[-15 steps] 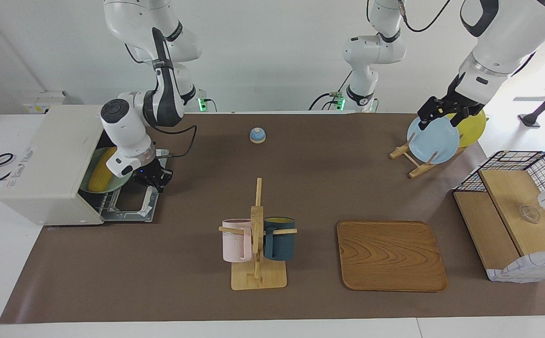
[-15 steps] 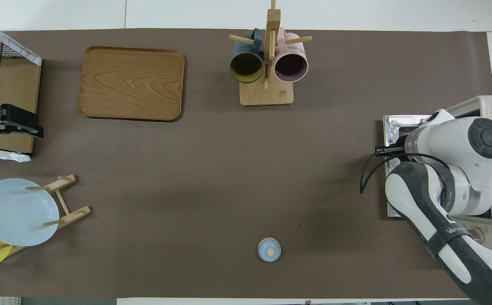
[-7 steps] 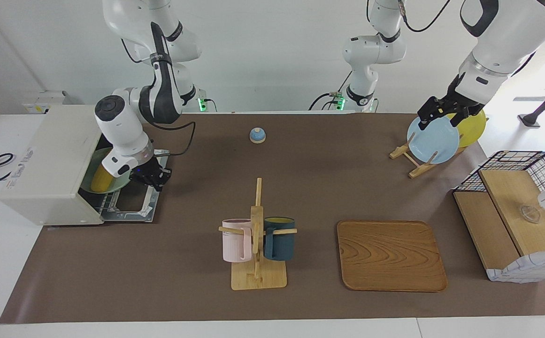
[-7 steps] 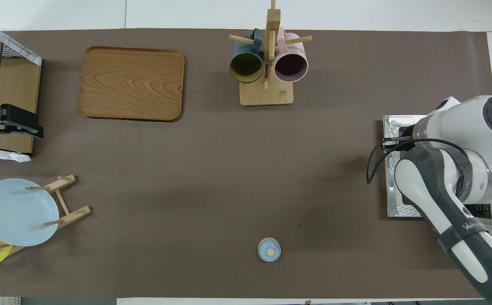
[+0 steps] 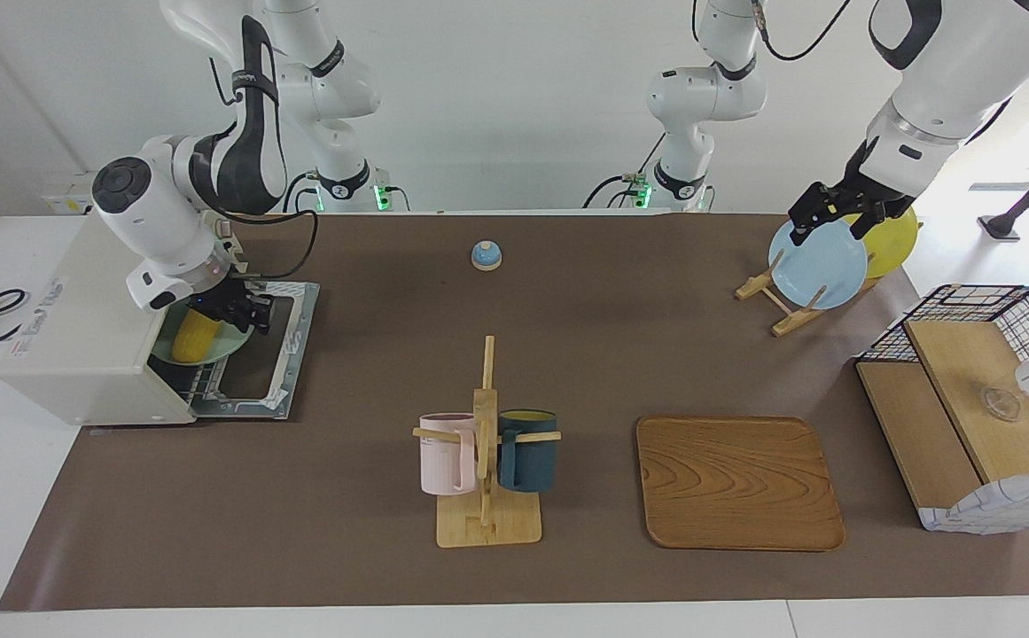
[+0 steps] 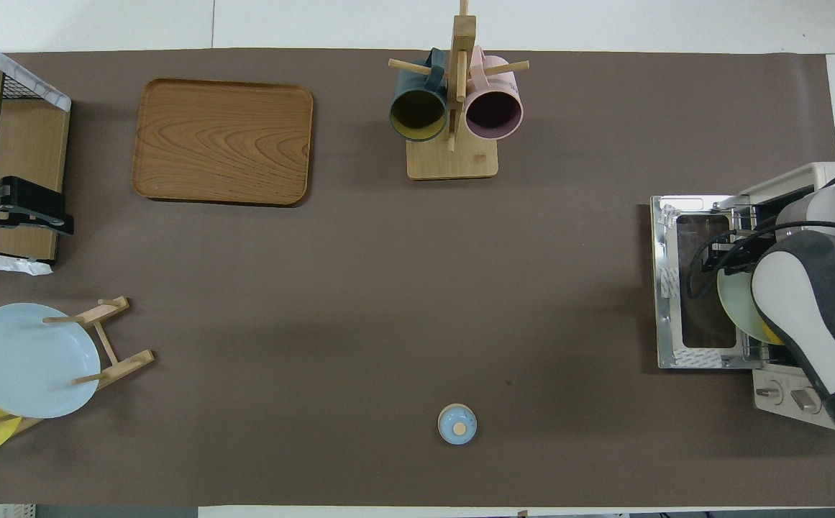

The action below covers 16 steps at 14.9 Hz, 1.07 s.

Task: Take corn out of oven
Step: 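Grasp the green plate with corn inside the oven with the right gripper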

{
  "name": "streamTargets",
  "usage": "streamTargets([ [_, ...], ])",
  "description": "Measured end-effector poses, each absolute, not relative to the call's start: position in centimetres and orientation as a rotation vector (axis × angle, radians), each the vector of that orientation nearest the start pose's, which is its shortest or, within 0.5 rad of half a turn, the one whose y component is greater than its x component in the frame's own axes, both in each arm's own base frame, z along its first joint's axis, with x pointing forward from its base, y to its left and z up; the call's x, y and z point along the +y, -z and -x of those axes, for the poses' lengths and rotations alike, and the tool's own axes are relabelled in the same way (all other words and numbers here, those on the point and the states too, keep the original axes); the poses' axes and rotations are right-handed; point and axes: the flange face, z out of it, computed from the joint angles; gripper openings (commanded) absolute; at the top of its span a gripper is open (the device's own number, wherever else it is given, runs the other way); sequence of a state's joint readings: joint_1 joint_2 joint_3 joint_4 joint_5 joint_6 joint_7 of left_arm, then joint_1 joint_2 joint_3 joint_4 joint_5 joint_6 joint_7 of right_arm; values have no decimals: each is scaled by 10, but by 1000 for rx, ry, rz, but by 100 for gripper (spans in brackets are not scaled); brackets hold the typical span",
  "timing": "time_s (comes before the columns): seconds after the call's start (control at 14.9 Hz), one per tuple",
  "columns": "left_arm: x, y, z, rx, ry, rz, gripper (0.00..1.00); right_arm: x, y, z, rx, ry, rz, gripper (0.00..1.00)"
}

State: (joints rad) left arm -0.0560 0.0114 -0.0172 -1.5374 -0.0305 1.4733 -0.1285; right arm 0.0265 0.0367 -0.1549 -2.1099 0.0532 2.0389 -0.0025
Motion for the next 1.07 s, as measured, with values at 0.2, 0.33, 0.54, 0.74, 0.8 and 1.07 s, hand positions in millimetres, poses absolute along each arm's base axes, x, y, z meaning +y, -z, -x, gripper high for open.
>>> streamTargets([
  [0.2, -44, -626, -546, -84, -124, 3161, 100, -64, -381, -528, 233, -182, 3080, 34],
  [0.33, -44, -626, -546, -84, -124, 3161, 100, -64, -376, -525, 210, -187, 3101, 31],
  [0.54, -44, -626, -546, -84, -124, 3161, 100, -66, -373, -519, 155, -209, 3159, 27],
  [0.74, -44, -626, -546, -84, -124, 3161, 100, -67, -370, -514, 148, -207, 3165, 0],
  [0.8, -44, -626, -546, -84, -124, 3161, 100, -66, -369, -513, 145, -198, 3167, 0],
  [1.07, -44, -626, -546, -84, -124, 3161, 100, -57, -378, -513, 78, -165, 3204, 0],
])
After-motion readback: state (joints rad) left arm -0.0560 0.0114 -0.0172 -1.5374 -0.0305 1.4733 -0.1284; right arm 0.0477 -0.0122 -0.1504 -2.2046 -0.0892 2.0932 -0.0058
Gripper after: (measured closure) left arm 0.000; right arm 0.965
